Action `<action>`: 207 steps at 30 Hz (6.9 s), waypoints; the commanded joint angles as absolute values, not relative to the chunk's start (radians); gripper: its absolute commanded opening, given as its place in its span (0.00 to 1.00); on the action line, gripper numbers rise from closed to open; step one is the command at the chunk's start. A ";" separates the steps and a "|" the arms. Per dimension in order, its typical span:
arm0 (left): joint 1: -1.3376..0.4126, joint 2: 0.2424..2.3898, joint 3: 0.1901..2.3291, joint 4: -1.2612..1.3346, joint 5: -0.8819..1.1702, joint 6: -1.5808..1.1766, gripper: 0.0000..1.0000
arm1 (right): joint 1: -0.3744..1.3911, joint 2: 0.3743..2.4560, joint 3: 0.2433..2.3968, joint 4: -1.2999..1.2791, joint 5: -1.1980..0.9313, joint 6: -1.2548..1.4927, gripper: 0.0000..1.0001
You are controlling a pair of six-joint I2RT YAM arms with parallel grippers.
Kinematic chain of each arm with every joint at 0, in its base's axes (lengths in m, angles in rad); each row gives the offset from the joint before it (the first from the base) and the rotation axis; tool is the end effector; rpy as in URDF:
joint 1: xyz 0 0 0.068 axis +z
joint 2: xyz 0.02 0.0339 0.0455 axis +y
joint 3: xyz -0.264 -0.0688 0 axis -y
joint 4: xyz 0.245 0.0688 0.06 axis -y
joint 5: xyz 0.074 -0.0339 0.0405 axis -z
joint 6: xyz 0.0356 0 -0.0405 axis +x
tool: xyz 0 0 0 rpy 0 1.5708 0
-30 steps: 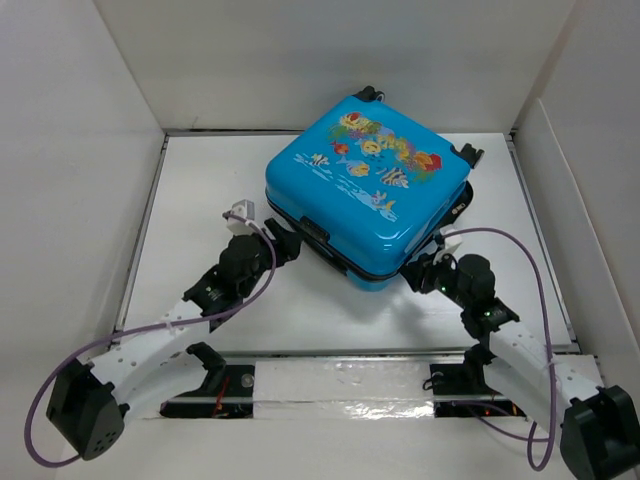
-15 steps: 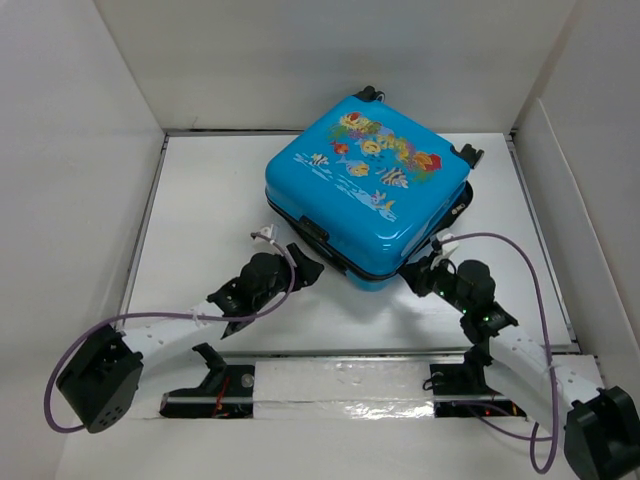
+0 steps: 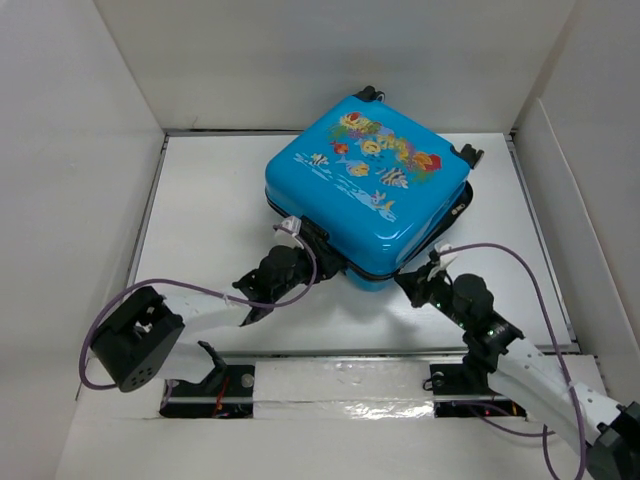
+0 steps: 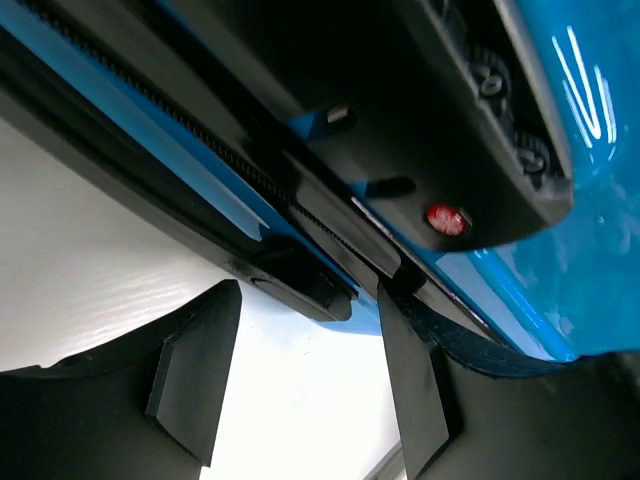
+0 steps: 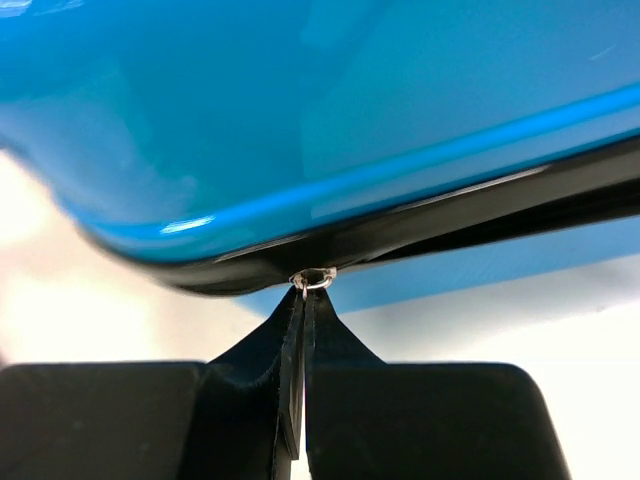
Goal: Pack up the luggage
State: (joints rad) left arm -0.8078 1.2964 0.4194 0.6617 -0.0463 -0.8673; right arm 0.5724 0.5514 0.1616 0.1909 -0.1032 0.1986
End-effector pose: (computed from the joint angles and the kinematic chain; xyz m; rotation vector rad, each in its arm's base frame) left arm 0.1797 -0.1855 0.1942 -0.0939 1.9385 -1.1305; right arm 0.1256 0.0853 0.1926 -0.4122 1.7672 0.6448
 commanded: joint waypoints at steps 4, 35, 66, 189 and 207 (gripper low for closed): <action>-0.811 1.359 0.518 0.814 -0.081 -0.873 0.53 | 0.777 0.523 0.196 0.057 -0.061 0.324 0.00; -0.576 1.077 0.482 0.555 -0.160 -0.836 0.63 | 1.094 1.088 0.495 0.452 0.286 0.470 0.72; -0.239 2.158 1.749 0.130 0.302 -0.627 0.70 | 0.067 1.207 0.656 0.239 0.054 0.304 0.18; -0.591 1.322 0.526 0.741 -0.063 -0.701 0.41 | -0.387 1.238 0.551 0.403 -0.632 0.089 0.42; -0.410 1.451 0.629 0.905 -0.006 -0.931 0.97 | -0.327 1.333 0.479 0.732 -0.669 0.242 0.01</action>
State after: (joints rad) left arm -0.4751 1.4166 0.5591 0.7700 -0.0315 -0.8360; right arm -0.3641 1.3476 0.4927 0.5446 -0.6445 0.1913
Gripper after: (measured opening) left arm 0.948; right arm 0.027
